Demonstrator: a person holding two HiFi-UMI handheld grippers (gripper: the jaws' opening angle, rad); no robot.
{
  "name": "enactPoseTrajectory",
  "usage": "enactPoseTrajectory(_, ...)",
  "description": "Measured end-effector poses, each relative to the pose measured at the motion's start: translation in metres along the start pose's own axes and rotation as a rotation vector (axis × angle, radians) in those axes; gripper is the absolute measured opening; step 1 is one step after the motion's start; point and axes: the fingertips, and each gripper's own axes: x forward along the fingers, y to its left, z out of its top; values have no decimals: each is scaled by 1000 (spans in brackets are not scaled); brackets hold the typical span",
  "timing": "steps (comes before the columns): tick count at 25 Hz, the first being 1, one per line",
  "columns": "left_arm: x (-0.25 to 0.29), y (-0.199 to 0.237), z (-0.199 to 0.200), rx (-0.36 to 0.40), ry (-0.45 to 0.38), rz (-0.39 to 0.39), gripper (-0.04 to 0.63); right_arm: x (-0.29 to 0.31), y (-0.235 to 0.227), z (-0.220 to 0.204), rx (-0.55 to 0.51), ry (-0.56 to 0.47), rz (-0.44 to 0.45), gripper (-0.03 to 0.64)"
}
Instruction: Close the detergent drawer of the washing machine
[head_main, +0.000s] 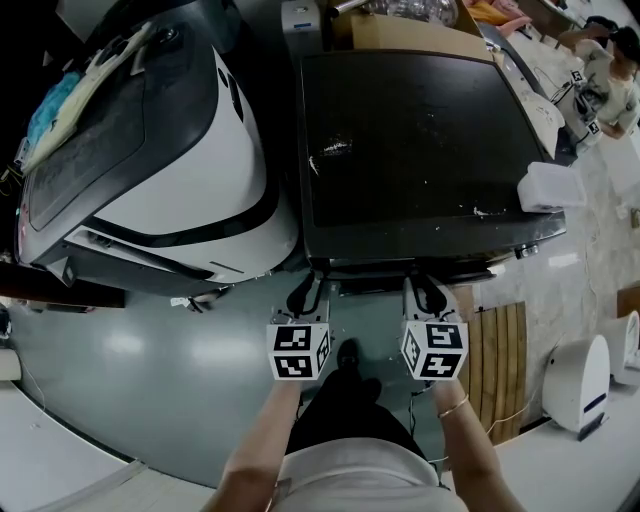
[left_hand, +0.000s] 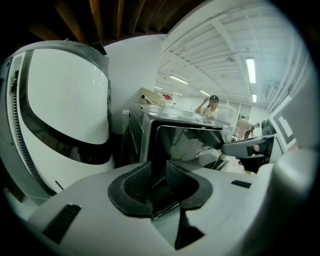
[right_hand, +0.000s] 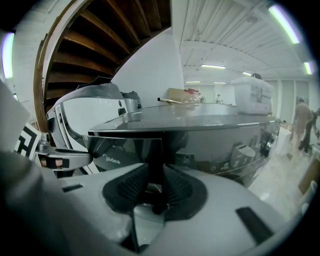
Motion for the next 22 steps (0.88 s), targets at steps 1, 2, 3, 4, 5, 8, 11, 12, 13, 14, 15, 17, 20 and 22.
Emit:
enactPoseTrajectory(1, 1, 1, 1, -3, -1, 1, 86, 1, 0, 1, 0, 0, -2, 84)
enactPoseTrajectory(2, 2, 1, 2, -6, -1, 1, 86, 2, 0, 2, -1, -1, -5, 84)
enactPoseTrajectory(3, 3, 2, 3, -10, -1, 2, 86, 3, 0, 3, -4, -1, -7, 84)
enactPoseTrajectory(4, 4, 2, 3, -12, 0, 2, 86, 4, 0, 3, -6, 0, -9, 84)
enactPoseTrajectory(5, 5, 2, 3, -14, 0, 3, 86, 5, 0, 4, -6, 1, -10, 84)
enactPoseTrajectory(8, 6, 3, 5, -20, 1, 4, 86, 7, -1, 5, -2, 1, -13, 84)
enactPoseTrajectory(11, 8, 3, 6, -26, 0, 7, 86, 8, -2, 7, -1, 1, -18, 84)
enactPoseTrajectory(12, 9, 3, 7, -27, 0, 7, 86, 9, -3, 7, 0, 2, -19, 84)
enactPoseTrajectory(13, 9, 3, 7, -27, 0, 8, 86, 9, -3, 7, 0, 3, -20, 84)
enactPoseTrajectory(14, 9, 3, 7, -27, 1, 9, 86, 9, -2, 7, 1, 3, -21, 84)
enactPoseTrajectory(15, 9, 4, 7, -26, 1, 10, 86, 9, -2, 7, 1, 3, -22, 84)
enactPoseTrajectory(17, 9, 4, 8, -26, 1, 13, 86, 10, -2, 8, 0, 4, -23, 84)
enactPoseTrajectory(20, 10, 5, 7, -23, 4, 18, 86, 11, -1, 7, -6, 13, -20, 84)
enactPoseTrajectory(22, 10, 5, 7, -18, 9, 23, 86, 11, -1, 7, -13, 20, -18, 84)
